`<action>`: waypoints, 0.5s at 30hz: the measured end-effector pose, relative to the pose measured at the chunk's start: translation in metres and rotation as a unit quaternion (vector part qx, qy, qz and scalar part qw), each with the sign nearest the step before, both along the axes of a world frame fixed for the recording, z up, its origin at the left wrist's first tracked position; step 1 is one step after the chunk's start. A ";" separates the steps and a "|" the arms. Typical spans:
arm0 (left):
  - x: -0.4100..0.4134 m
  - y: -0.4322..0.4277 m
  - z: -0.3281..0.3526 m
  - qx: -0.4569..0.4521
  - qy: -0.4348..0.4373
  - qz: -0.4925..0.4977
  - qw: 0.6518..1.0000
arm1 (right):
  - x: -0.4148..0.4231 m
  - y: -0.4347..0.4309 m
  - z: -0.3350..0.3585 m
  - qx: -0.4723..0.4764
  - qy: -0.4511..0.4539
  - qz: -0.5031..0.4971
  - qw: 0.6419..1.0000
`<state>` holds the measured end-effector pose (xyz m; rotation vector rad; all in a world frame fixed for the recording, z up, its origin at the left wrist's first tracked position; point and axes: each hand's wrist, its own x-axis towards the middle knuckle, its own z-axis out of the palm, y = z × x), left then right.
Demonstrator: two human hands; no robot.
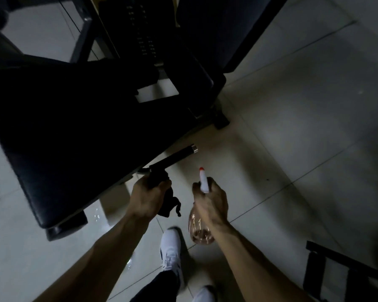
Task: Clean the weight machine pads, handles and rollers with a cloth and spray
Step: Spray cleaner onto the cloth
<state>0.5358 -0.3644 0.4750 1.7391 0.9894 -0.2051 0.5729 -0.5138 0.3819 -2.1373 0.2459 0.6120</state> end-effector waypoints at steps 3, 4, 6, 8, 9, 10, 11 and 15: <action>0.022 -0.006 -0.053 -0.064 0.031 -0.049 0.996 | 0.023 -0.017 -0.032 0.050 -0.018 -0.026 0.998; 0.032 -0.008 -0.074 -0.088 0.046 -0.072 0.992 | 0.031 -0.023 -0.045 0.058 -0.025 -0.028 0.998; 0.047 -0.015 -0.123 -0.120 0.070 -0.119 0.983 | 0.041 -0.038 -0.081 0.060 -0.054 -0.026 0.996; 0.065 -0.018 -0.154 -0.142 0.076 -0.138 0.977 | 0.050 -0.050 -0.113 0.048 -0.085 -0.025 0.995; 0.071 -0.031 -0.199 -0.159 0.071 -0.152 0.973 | 0.045 -0.062 -0.159 0.015 -0.115 -0.027 0.993; 0.079 -0.029 -0.208 -0.160 0.075 -0.157 0.972 | 0.047 -0.066 -0.173 -0.004 -0.137 -0.034 0.990; 0.088 -0.029 -0.218 -0.166 0.077 -0.156 0.971 | 0.052 -0.071 -0.191 -0.031 -0.157 -0.037 0.986; 0.103 -0.037 -0.305 -0.177 0.057 -0.187 0.965 | 0.047 -0.097 -0.321 -0.032 -0.184 -0.076 0.980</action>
